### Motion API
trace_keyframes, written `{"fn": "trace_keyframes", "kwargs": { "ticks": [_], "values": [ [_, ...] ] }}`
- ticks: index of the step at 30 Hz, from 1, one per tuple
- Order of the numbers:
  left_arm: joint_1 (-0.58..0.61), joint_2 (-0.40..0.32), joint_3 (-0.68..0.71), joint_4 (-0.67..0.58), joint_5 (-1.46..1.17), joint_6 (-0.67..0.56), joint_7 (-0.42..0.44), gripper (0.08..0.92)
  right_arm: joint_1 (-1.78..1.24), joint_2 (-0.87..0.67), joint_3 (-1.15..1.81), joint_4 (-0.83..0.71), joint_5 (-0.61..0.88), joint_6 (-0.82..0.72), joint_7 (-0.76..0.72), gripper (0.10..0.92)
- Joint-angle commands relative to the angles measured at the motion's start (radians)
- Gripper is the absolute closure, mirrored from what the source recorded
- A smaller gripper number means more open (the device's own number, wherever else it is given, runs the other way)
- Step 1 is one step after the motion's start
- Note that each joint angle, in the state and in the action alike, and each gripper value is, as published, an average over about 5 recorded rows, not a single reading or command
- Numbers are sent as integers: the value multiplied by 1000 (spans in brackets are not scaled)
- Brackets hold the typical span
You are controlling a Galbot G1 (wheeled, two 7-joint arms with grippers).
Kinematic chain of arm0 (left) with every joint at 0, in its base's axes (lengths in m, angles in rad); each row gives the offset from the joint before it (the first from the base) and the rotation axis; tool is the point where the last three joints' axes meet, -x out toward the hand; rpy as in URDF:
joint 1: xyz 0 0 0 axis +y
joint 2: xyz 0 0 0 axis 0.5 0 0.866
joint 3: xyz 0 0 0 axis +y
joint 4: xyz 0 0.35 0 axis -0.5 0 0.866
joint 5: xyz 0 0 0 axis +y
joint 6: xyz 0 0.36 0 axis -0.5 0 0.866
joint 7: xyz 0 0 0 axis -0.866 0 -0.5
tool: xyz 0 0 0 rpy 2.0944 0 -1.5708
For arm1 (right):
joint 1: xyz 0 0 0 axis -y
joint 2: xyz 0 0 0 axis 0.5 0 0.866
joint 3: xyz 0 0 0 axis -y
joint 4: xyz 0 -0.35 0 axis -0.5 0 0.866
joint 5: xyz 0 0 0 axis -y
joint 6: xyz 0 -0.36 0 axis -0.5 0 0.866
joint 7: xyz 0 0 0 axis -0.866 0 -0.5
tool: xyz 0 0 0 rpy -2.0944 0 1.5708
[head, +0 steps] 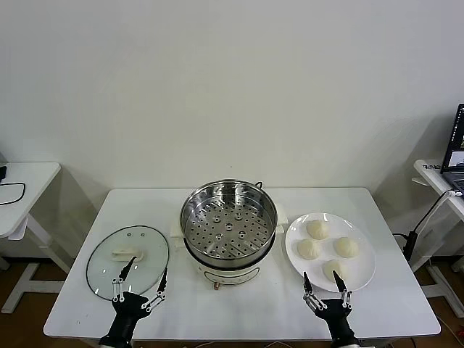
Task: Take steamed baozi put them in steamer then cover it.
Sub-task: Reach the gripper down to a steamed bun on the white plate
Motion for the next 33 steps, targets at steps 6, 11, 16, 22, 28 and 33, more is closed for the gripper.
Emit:
{"fn": "trace_keyframes", "kwargs": {
  "ticks": [6,11,16,22,28,33],
  "values": [
    [-2,2,18,-24,-10,1,-7,177,358,-122,-25,-75,146,-205,111,203],
    [-6,2,27,-40,-17,9,-12,177,636,-187,-134,-244,247,-242,133,203],
    [-5,5,30,-54,-23,12,-16,177,885,-238,-273,-454,309,-253,65,203],
    [-1,8,32,-66,-26,10,-19,177,1112,-310,-478,-676,365,-253,-157,203],
    [1,10,37,-74,-26,11,-23,177,1291,-419,-687,-786,335,-305,-598,203],
    [2,8,41,-84,-26,15,-25,177,1483,-449,-849,-912,180,-327,-995,203]
  ]
}}
